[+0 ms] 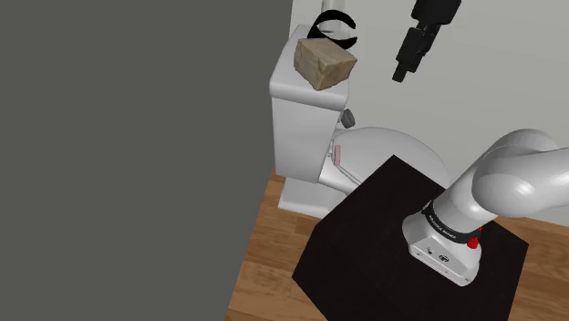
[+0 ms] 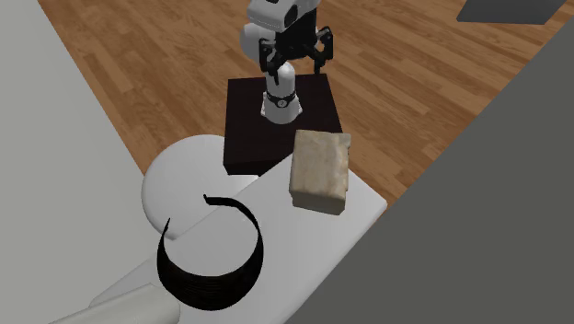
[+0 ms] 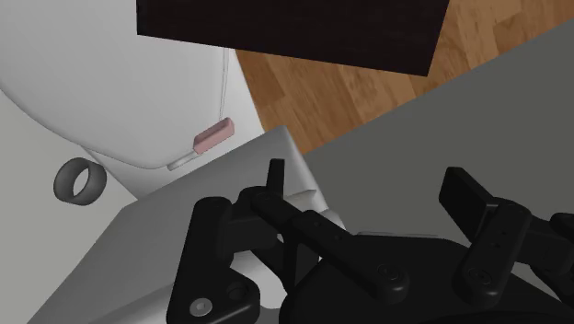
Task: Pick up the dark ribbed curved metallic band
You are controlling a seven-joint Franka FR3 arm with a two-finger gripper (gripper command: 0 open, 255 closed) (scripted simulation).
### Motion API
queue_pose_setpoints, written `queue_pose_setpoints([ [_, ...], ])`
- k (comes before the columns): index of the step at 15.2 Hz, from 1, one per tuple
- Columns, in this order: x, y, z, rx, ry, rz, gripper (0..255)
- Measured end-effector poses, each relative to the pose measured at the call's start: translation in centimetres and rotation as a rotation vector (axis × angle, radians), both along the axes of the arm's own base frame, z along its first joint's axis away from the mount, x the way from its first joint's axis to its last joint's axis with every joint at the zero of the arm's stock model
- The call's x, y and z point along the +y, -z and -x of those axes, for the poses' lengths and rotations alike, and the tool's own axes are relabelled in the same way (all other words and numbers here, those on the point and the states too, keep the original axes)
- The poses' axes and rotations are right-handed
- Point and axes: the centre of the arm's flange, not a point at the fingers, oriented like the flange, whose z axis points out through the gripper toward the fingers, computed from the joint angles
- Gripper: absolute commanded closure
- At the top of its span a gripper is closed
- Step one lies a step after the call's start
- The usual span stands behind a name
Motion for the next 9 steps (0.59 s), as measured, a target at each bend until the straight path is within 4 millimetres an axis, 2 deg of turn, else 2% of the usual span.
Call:
queue_pose_setpoints([
  [1,0.0,0.0,0.0,0.0,0.0,0.0,0],
  [4,-0.6,0.0,-2.5,0.0,-0.001,0.008,0],
  [9,-2.5,-0.1,-8.8,-0.001,-0.003,0.026,0],
])
